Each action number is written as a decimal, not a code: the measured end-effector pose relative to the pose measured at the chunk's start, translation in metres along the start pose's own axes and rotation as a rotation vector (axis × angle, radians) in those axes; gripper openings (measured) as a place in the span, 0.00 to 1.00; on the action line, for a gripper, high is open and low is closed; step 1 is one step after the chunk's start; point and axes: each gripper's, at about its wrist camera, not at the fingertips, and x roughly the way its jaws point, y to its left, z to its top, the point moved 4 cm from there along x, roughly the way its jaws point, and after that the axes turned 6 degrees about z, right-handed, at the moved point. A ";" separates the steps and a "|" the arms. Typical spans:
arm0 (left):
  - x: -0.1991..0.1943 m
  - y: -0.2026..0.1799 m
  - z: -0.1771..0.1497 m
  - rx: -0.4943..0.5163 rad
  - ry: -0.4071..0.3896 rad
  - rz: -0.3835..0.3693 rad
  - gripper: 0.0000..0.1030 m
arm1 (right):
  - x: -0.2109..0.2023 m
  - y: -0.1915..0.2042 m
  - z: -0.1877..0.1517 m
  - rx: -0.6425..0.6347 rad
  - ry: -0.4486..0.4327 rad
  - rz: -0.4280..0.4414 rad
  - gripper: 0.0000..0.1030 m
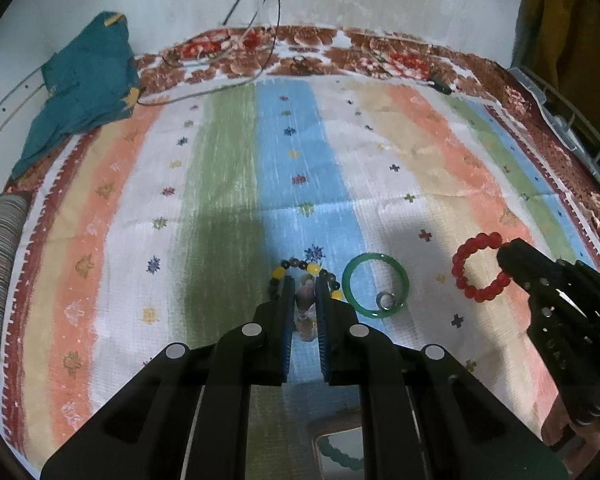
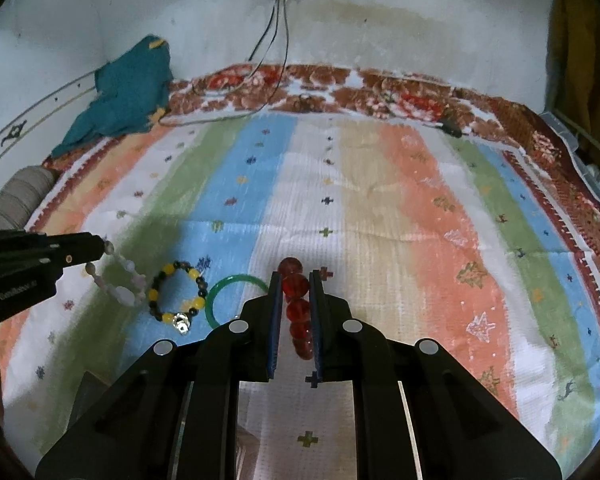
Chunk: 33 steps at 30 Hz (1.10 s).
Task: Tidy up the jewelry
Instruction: 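Lift pink bracelet with left tool while right tool lifts red bracelet toward tin, then carry pink bracelet over the silver tin with left tool while right tool carries red bracelet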
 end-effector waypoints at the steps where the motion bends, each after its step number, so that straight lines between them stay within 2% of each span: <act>1: -0.002 -0.001 0.000 0.002 -0.009 0.004 0.10 | -0.002 -0.001 0.000 0.007 -0.005 0.000 0.14; 9: -0.029 -0.005 0.001 -0.003 -0.098 0.007 0.10 | -0.021 -0.001 -0.004 0.014 -0.037 0.006 0.14; 21: -0.061 -0.008 -0.011 -0.013 -0.136 -0.019 0.10 | -0.055 0.016 -0.009 -0.022 -0.091 0.030 0.14; 33: -0.088 -0.018 -0.030 0.022 -0.178 -0.015 0.10 | -0.080 0.028 -0.020 -0.048 -0.136 0.049 0.14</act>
